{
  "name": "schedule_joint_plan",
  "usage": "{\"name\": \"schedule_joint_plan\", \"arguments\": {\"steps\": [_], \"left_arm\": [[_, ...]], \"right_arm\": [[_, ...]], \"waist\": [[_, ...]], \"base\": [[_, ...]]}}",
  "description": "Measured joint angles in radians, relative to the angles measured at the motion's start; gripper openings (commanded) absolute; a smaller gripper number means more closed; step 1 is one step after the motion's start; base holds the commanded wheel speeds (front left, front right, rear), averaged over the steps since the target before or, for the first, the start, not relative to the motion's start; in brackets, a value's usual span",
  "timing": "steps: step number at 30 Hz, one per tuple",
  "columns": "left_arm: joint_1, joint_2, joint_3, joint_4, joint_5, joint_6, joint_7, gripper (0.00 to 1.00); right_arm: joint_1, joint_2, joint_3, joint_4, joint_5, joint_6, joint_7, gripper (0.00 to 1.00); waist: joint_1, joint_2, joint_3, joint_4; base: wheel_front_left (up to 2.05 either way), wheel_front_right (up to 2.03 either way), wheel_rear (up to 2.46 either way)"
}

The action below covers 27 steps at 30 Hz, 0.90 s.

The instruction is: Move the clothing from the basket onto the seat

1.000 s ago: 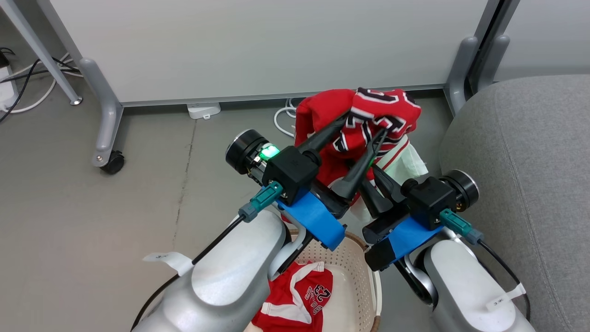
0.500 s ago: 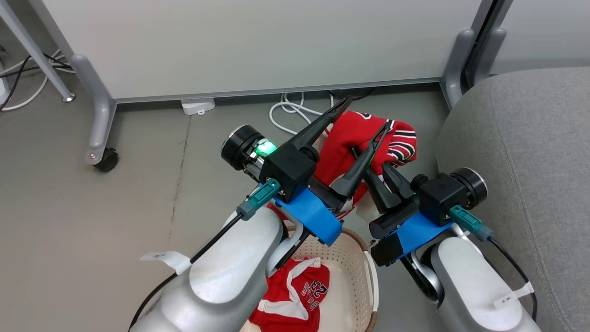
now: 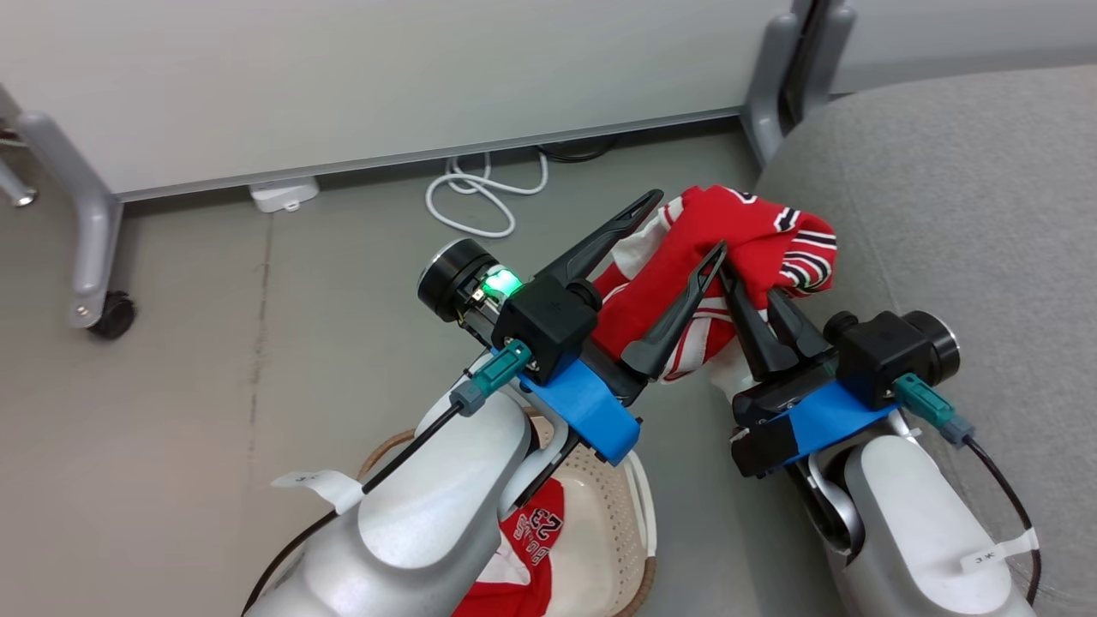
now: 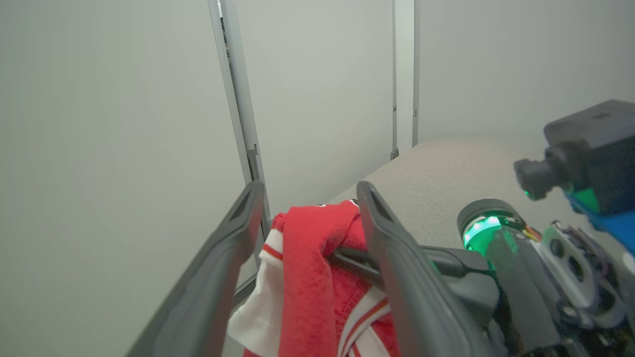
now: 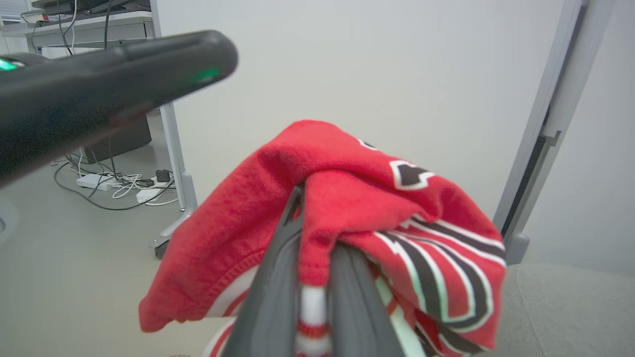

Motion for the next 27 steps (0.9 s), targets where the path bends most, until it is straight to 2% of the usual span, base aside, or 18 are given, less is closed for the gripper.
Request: {"name": "schedule_joint_plan", "arguments": {"steps": [15,27], "left_arm": [[-0.004,0.001,-0.070,0.018,-0.002,0.000,0.000,1.00],[-0.020,0.000,-0.102,0.033,-0.007,0.000,0.000,1.00]], "right_arm": [[0.059,-0.006,-0.126,-0.042,-0.018,0.000,0.000,0.00],[0.099,-0.003,-0.205,-0.075,-0.026,0.000,0.000,0.00]], "waist": [[0.0000,0.0000,0.041,-0.178],[0.0000,0.0000,0.062,-0.270]], "base": [[0.00,0.00,0.00],[0.00,0.00,0.00]]}}
